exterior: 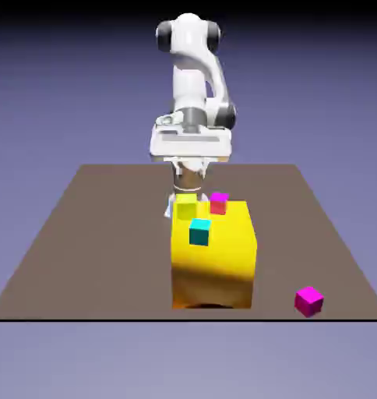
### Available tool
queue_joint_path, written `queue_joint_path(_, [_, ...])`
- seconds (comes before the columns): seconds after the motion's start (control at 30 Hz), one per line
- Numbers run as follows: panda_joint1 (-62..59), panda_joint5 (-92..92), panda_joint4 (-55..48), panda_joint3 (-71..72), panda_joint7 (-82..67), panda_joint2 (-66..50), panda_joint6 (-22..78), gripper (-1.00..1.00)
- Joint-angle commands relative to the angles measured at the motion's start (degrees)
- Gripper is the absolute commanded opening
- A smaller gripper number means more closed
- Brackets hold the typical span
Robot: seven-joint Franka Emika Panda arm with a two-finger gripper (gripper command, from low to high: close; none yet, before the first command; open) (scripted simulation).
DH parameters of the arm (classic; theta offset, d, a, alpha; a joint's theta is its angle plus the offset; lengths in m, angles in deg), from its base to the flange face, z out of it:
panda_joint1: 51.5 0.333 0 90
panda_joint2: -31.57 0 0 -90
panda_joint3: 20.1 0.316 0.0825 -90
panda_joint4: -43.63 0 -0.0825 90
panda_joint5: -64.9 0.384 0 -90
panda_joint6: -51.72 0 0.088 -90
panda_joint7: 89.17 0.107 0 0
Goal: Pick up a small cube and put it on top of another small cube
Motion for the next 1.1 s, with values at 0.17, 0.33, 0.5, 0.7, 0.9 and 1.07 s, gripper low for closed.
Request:
queue_joint_path(0.17, [6.63, 5.53, -10.22, 0.72, 14.76, -12.11, 7.47, 0.0])
queue_joint_path(0.33, [12.37, 9.28, -18.06, -0.1, 27.22, -22.48, 12.81, 0.0])
queue_joint_path(0.5, [18.12, 13.03, -25.9, -0.92, 39.67, -32.85, 18.16, 0.0])
queue_joint_path(0.7, [25.02, 17.53, -35.31, -1.9, 54.62, -45.29, 24.57, 0.0])
queue_joint_path(0.9, [31.91, 22.03, -44.72, -2.88, 69.58, -57.74, 30.99, 0.0])
queue_joint_path(1.07, [34.45, 20.73, -45.27, -7.35, 74.12, -61.95, 30.13, 0.0])
